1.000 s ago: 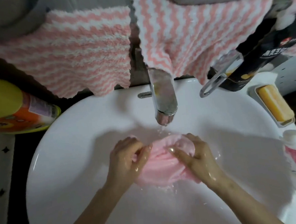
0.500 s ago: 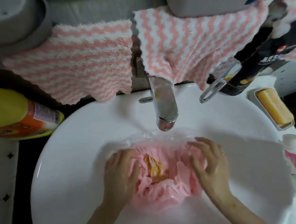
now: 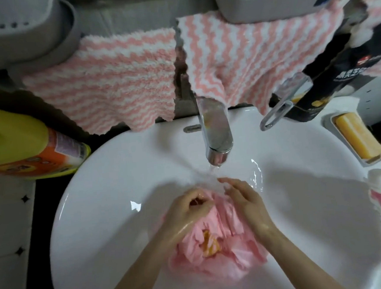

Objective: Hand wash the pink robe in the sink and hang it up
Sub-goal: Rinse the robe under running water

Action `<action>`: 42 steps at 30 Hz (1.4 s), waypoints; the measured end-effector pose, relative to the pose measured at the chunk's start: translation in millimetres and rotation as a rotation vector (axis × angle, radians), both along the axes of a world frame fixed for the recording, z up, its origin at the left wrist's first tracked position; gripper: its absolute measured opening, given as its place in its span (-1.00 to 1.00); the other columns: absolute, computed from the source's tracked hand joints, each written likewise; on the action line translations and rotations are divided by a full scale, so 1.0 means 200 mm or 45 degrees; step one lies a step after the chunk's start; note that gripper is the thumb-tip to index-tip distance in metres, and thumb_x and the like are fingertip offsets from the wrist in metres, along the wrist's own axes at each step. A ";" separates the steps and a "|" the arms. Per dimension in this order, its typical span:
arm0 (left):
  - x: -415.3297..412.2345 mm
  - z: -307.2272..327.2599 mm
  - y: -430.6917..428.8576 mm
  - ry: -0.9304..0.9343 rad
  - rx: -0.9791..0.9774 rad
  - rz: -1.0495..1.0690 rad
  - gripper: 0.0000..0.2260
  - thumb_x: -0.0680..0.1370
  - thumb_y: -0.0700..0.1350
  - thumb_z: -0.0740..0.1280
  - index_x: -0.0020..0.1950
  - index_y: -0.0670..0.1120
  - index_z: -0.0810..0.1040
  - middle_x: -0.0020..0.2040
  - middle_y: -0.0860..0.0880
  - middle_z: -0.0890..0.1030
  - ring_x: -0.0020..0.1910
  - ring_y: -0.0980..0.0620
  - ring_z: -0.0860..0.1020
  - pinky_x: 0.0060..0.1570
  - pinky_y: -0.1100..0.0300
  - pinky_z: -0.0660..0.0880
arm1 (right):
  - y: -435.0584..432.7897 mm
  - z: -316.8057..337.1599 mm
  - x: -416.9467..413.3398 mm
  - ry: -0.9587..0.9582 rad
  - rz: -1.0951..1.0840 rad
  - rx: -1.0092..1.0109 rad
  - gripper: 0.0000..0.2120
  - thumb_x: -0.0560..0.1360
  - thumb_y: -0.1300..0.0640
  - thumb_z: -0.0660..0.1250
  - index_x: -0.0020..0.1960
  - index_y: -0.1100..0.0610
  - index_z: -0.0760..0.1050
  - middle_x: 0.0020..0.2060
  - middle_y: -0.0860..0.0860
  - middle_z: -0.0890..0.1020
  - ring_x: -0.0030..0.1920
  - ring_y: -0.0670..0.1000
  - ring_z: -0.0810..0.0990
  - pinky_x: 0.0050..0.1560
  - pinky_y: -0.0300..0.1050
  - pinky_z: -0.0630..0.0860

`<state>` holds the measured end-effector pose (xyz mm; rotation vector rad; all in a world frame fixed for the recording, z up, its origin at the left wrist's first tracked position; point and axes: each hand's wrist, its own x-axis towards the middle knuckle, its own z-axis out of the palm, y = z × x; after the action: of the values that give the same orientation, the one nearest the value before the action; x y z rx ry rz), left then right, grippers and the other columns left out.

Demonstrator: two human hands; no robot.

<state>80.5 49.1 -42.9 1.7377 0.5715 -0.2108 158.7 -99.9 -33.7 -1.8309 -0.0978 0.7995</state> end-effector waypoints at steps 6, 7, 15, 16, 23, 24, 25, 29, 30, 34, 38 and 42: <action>-0.31 -0.24 -0.11 -0.054 1.176 -0.469 -0.25 0.39 0.40 0.18 0.48 0.05 0.24 0.49 -0.07 0.25 0.41 -0.06 0.28 0.31 -0.10 0.31 | -0.12 -0.24 -0.24 -0.771 0.704 -0.490 -0.50 0.57 -0.32 -0.05 0.45 -0.23 0.26 0.50 -0.04 0.23 0.46 0.06 0.21 0.42 0.09 0.09; -0.32 -0.27 -0.13 -0.071 1.217 -0.438 -0.30 0.40 0.33 0.18 0.47 0.02 0.26 0.48 -0.08 0.27 0.38 -0.08 0.31 0.28 -0.12 0.31 | -0.12 -0.27 -0.25 -0.801 0.722 -0.538 -0.50 0.58 -0.31 -0.07 0.45 -0.21 0.27 0.49 -0.02 0.26 0.42 0.11 0.28 0.39 0.14 0.13; -0.16 -0.43 -0.16 -0.324 1.470 -0.068 -0.59 0.42 0.10 0.20 0.16 -0.11 0.41 0.06 -0.11 0.44 -0.08 -0.11 0.42 -0.10 0.04 0.34 | 0.04 -0.42 -0.14 -1.260 0.443 -0.648 -0.71 0.59 -0.06 -0.02 0.07 0.01 0.43 -0.10 0.07 0.61 -0.19 0.16 0.60 -0.18 0.01 0.57; -0.14 -0.45 -0.16 -0.357 1.497 -0.053 -0.63 0.46 0.09 0.16 0.16 -0.10 0.40 0.04 -0.10 0.41 -0.08 -0.10 0.41 -0.09 0.04 0.34 | 0.06 -0.42 -0.12 -1.281 0.434 -0.641 -0.75 0.59 -0.03 -0.01 0.06 0.01 0.40 -0.15 0.06 0.62 -0.23 0.14 0.61 -0.22 -0.04 0.56; -0.06 -0.46 -0.12 -0.271 1.438 -0.219 -0.66 0.46 0.03 0.16 0.05 -0.12 0.59 -0.19 -0.08 0.58 -0.33 -0.08 0.54 -0.30 0.08 0.36 | 0.11 -0.50 -0.08 -1.305 0.327 -0.728 -0.74 0.39 0.06 0.12 -0.18 0.02 0.59 -0.37 -0.04 0.61 -0.43 0.01 0.56 -0.40 -0.20 0.44; -0.05 -0.49 -0.11 -0.252 1.397 -0.267 -0.65 0.45 0.04 0.15 0.06 -0.12 0.56 -0.21 -0.07 0.59 -0.34 -0.06 0.55 -0.32 0.11 0.39 | 0.12 -0.50 -0.06 -1.290 0.326 -0.776 -0.73 0.39 0.06 0.12 -0.27 0.02 0.60 -0.46 -0.06 0.58 -0.50 -0.01 0.54 -0.49 -0.23 0.41; -0.04 -0.48 -0.09 -0.192 1.327 -0.321 -0.65 0.45 0.05 0.15 0.10 -0.11 0.50 -0.23 -0.06 0.60 -0.35 -0.04 0.57 -0.37 0.15 0.43 | 0.13 -0.48 -0.05 -1.258 0.319 -0.823 -0.73 0.40 0.06 0.15 -0.35 0.02 0.58 -0.56 -0.06 0.52 -0.59 -0.02 0.49 -0.57 -0.27 0.31; 0.03 -0.36 -0.04 0.035 1.101 -0.479 -0.55 0.46 0.07 0.11 0.27 -0.06 0.51 -0.21 -0.04 0.66 -0.33 -0.03 0.63 -0.49 0.23 0.49 | 0.20 -0.38 0.00 -1.028 0.370 -0.965 -0.71 0.40 0.05 0.21 -0.48 0.04 0.47 -0.64 -0.03 0.45 -0.64 -0.04 0.44 -0.55 -0.28 0.16; 0.06 -0.31 -0.03 0.103 1.084 -0.460 -0.59 0.49 0.06 0.13 0.28 -0.02 0.50 -0.14 -0.04 0.66 -0.23 -0.06 0.64 -0.37 0.19 0.52 | 0.21 -0.35 0.01 -0.903 0.339 -0.957 -0.65 0.47 0.02 0.15 -0.44 0.06 0.49 -0.58 0.00 0.50 -0.56 0.00 0.49 -0.50 -0.25 0.19; 0.09 -0.13 0.10 0.271 0.286 -0.145 -0.60 0.43 0.24 0.35 0.16 0.08 0.43 0.00 0.06 0.56 -0.01 0.04 0.54 -0.04 0.19 0.42 | 0.17 -0.20 0.09 -0.062 0.099 -0.443 -0.70 0.51 -0.09 0.27 -0.23 0.09 0.59 -0.36 0.02 0.64 -0.33 -0.01 0.54 -0.26 -0.10 0.44; -0.05 0.08 0.14 -0.078 -0.012 0.292 -0.88 0.58 0.08 0.21 0.10 0.20 0.46 -0.31 0.14 0.45 -0.34 0.14 0.41 -0.21 0.19 0.39 | 0.02 0.06 0.10 0.227 -0.060 0.003 -0.67 0.58 -0.13 0.18 -0.11 0.01 0.64 -0.45 -0.03 0.51 -0.41 -0.08 0.44 -0.33 -0.29 0.36; -0.21 0.11 0.07 -0.143 0.727 0.013 -0.53 0.39 0.42 0.22 0.21 0.24 0.47 0.01 0.13 0.55 -0.03 0.11 0.51 -0.09 0.04 0.53 | -0.07 0.06 -0.06 -0.477 0.271 -0.467 -0.64 0.47 -0.34 0.08 0.10 -0.25 0.51 -0.01 -0.08 0.58 0.05 -0.02 0.50 0.08 -0.12 0.44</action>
<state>38.9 62.5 -20.6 2.2799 0.5927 0.0686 147.4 -114.6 -20.7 -2.3341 -0.4154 0.6382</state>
